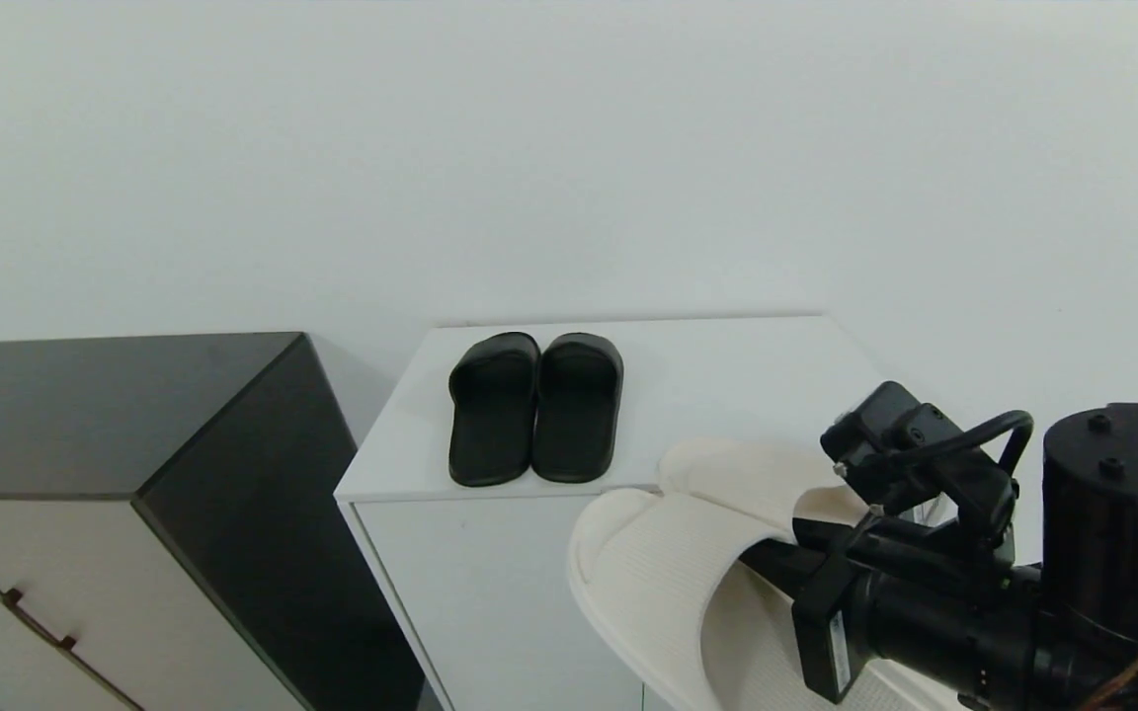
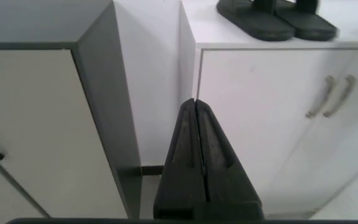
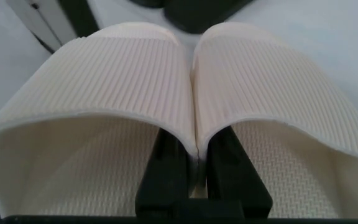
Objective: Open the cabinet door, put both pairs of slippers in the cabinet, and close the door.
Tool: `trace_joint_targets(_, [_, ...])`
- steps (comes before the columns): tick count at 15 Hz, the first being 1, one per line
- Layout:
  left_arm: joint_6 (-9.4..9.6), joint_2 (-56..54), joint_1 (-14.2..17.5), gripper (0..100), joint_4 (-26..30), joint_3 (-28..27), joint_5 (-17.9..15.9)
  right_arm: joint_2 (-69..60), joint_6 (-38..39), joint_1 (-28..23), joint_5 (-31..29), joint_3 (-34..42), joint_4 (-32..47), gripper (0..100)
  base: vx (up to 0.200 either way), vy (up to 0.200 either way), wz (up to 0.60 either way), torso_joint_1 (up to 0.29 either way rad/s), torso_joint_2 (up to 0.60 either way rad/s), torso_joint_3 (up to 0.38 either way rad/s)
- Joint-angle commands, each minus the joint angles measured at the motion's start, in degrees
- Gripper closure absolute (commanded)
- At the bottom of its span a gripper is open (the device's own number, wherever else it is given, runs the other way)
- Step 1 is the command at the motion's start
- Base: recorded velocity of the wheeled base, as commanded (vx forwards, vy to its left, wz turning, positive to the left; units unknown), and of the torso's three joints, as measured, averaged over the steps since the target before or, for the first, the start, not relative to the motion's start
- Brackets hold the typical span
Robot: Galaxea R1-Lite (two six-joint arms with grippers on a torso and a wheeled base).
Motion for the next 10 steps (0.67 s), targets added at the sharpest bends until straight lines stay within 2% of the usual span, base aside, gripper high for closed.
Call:
trace_joint_targets(1, [-0.01, -0.01, 0.0, 100, -0.02, 0.0, 0.02, -0.11, 0.08, -0.02, 0.43, 0.66, -0.09, 100, -0.2, 0.0, 0.0, -0.017, -0.01, 0.002])
trace_joint_targets(2, [-0.1, -0.01, 0.0, 100, -0.02, 0.0, 0.02, -0.11, -0.01, -0.02, 1.92, 1.27, -0.27, 100, -0.2, 0.0, 0.0, -0.002, 0.0, 0.002])
trace_joint_targets(4, [-0.28, -0.01, 0.0, 100, -0.02, 0.0, 0.02, -0.03, -0.18, -0.1, 3.77, 2.77, -1.76, 100, 0.0, 0.0, 0.0, 0.0, 0.0, 0.0])
trace_joint_targets(10, [-0.36, -0.01, 0.0, 100, -0.02, 0.0, 0.02, 0.06, -0.18, -0.28, 3.94, 3.03, -1.94, 100, 0.0, 0.0, 0.0, 0.0, 0.0, 0.0])
